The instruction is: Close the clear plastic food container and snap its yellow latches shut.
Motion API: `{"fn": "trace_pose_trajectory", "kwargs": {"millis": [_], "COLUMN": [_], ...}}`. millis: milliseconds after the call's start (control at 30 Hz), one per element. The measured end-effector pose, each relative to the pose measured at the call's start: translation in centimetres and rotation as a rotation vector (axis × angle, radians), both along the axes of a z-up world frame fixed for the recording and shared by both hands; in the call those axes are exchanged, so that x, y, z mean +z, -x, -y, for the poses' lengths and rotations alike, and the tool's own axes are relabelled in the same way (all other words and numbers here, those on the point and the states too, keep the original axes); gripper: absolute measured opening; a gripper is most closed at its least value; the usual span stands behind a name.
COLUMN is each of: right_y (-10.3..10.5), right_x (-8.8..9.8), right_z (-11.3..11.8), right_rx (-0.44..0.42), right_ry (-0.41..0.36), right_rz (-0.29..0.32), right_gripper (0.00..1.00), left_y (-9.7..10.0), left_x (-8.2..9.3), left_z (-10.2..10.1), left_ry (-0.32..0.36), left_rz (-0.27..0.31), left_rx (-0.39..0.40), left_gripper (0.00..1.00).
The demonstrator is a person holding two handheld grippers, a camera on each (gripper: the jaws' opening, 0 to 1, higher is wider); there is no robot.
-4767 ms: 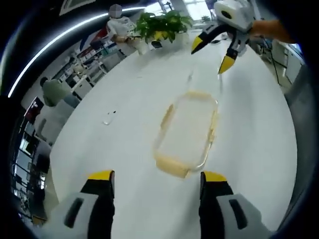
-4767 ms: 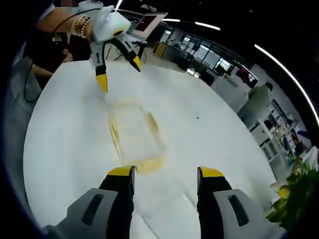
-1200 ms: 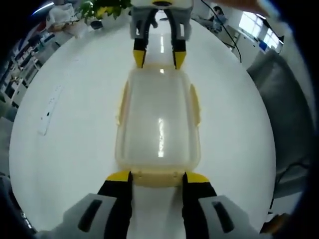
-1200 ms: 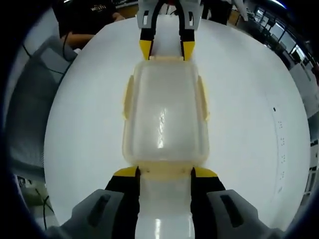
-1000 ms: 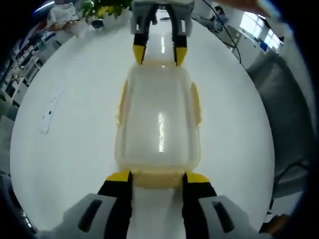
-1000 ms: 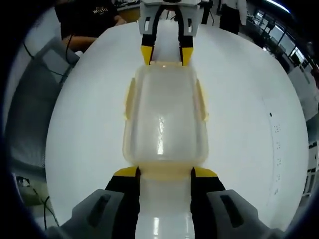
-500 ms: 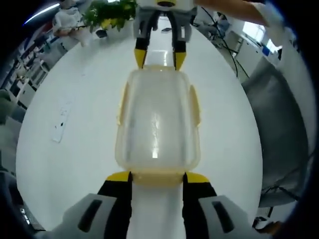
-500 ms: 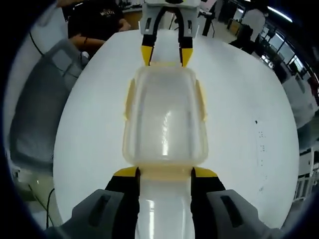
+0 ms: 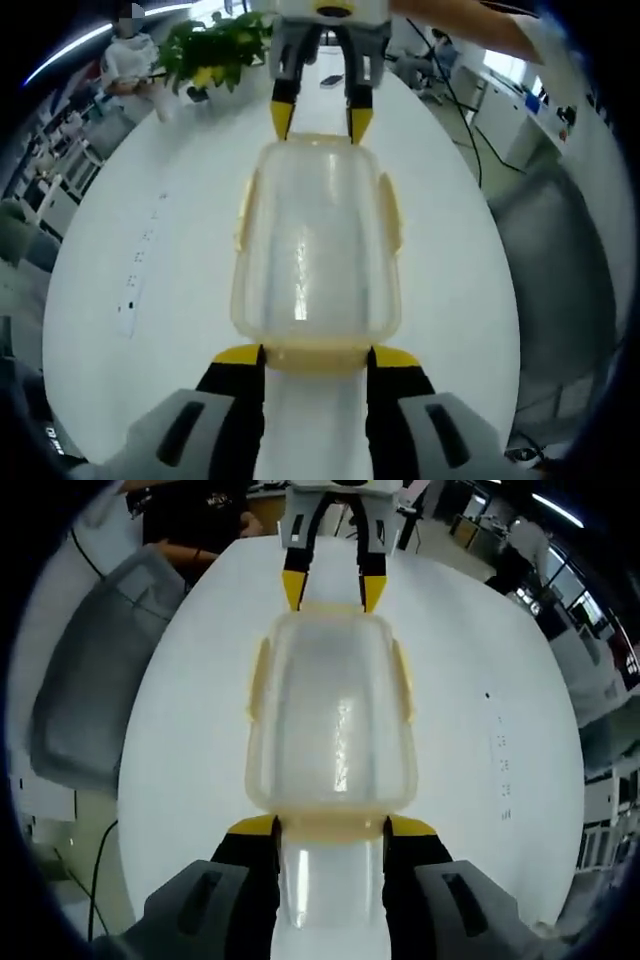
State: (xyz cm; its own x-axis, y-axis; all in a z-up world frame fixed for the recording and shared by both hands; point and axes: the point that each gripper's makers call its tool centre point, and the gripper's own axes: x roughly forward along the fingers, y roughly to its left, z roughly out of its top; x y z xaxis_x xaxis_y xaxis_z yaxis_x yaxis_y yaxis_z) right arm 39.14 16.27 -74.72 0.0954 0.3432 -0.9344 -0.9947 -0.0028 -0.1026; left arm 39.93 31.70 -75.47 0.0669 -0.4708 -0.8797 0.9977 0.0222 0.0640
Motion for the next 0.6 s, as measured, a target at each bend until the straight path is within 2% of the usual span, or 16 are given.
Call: {"fn": "trace_pose_trajectory", "kwargs": {"millis": [300, 400, 600], "right_y": [0.2, -0.3, -0.4], "right_x": [-0.5, -0.9, -1.2], "right_z": [3.8, 5.1, 7.4], "right_rx": [-0.016, -0.019, -0.030], "right_ry": [0.032, 0.045, 0.065], "right_rz": [0.005, 0.005, 0.009], "right_gripper": [0.36, 0.36, 0.36], "left_y": [-0.1, -0.1, -0.4], "left_x": [-0.6, -0.7, -1.0], "left_z": [3.8, 4.9, 7.1], "left_ry": [0.022, 0.028, 0.007], "left_rz": [0.010, 0.015, 0.013], "left_rx": [-0.009, -0.009, -0.011], "left_gripper": [0.34, 0.34, 0.34]}}
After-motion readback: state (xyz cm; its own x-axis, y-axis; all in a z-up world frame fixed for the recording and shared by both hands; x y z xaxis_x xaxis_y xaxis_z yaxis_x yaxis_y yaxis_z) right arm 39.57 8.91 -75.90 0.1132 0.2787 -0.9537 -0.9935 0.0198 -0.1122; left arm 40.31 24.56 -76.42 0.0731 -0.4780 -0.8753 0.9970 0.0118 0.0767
